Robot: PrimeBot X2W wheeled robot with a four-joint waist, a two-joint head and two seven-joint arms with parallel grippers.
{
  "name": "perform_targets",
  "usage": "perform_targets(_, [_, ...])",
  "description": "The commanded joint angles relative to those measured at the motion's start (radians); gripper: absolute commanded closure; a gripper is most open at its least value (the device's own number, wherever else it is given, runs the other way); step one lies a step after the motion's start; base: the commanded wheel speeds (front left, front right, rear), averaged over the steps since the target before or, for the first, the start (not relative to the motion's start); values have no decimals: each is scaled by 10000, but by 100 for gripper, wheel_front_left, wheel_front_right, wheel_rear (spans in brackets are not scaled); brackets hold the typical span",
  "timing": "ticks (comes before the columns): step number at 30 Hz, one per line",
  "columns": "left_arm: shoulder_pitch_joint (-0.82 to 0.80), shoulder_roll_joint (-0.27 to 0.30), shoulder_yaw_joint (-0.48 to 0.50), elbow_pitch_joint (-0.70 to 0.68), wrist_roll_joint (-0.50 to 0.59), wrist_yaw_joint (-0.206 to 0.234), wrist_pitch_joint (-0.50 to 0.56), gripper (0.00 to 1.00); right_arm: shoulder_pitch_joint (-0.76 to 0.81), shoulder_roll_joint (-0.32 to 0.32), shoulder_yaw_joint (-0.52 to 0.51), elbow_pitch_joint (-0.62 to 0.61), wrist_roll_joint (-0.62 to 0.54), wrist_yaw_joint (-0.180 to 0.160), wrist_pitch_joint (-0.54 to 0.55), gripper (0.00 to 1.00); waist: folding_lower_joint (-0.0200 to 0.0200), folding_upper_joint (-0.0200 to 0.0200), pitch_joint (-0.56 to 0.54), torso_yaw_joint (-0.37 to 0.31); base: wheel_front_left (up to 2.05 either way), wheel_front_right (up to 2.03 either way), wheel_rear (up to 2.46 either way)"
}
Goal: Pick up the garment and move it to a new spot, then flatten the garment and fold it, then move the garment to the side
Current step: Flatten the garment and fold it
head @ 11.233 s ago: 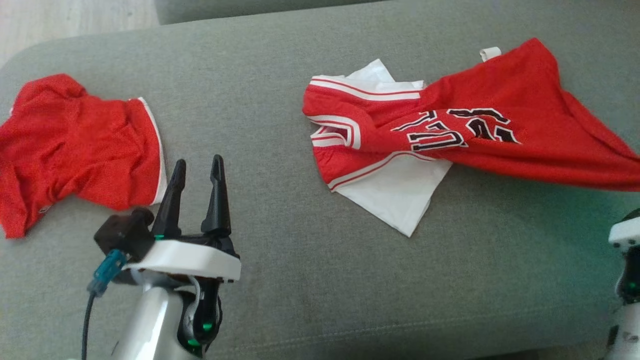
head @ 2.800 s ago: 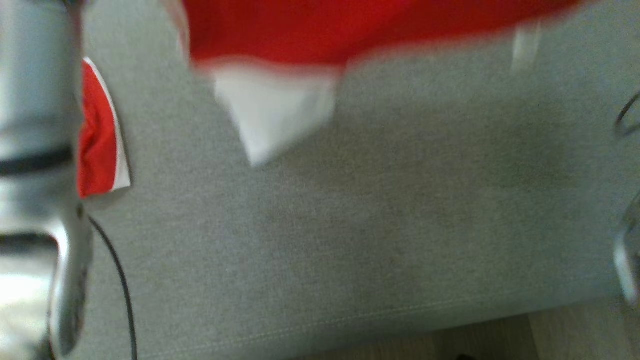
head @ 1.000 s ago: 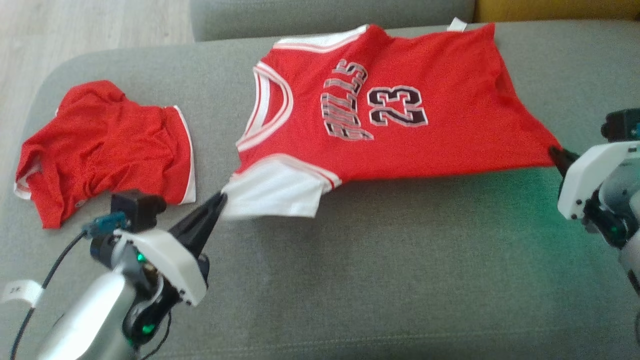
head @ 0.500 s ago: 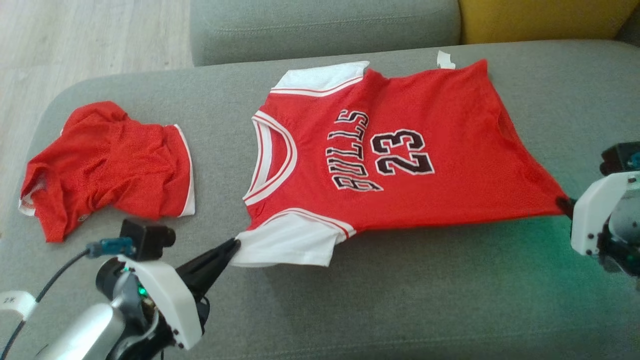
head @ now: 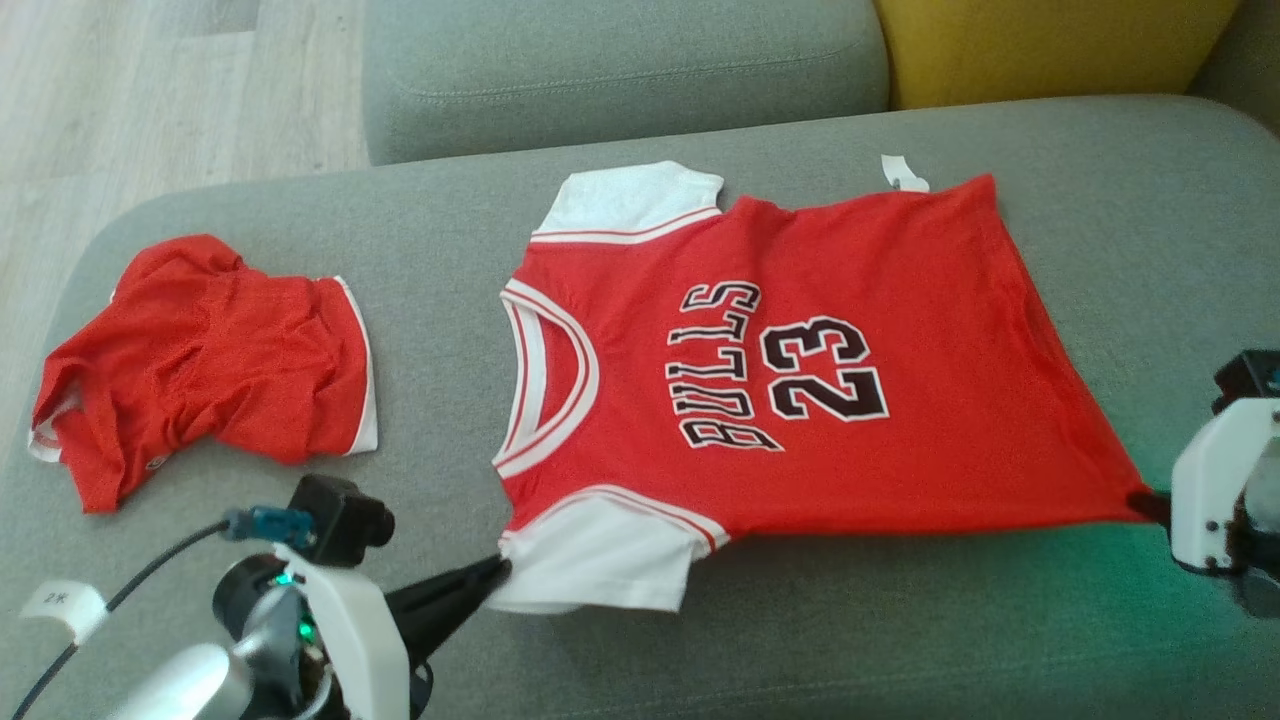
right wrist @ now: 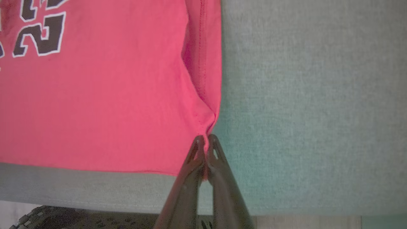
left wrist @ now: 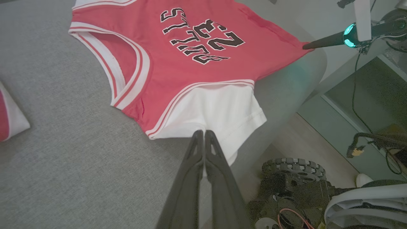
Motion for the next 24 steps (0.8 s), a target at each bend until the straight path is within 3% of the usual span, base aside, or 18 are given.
perform_targets(1, [-309,464,412,-424,-100,54,106,100,82,-509,-169,-354,73,65,222,100,1,-1,-11,-9,0,0,0])
perform_targets(12, [-881,577,686,-898,-88,673,655,100,347,-151,-1969,-1479,-659,65,1186,100,1,-1,496,-28,0,0,0])
perform_targets(17, [-1806,255,796,-499,107,754,805,100,-189,322,-2680,-1739,-1504,65,1372,100,1,-1,1044,-8,0,0,0])
perform_targets(24, [-3399,-421,736,677,529,546,810,100,-1169,1038,-3217,-1671,-2708,65,1370,100,1,-1,1830,38,0,0,0])
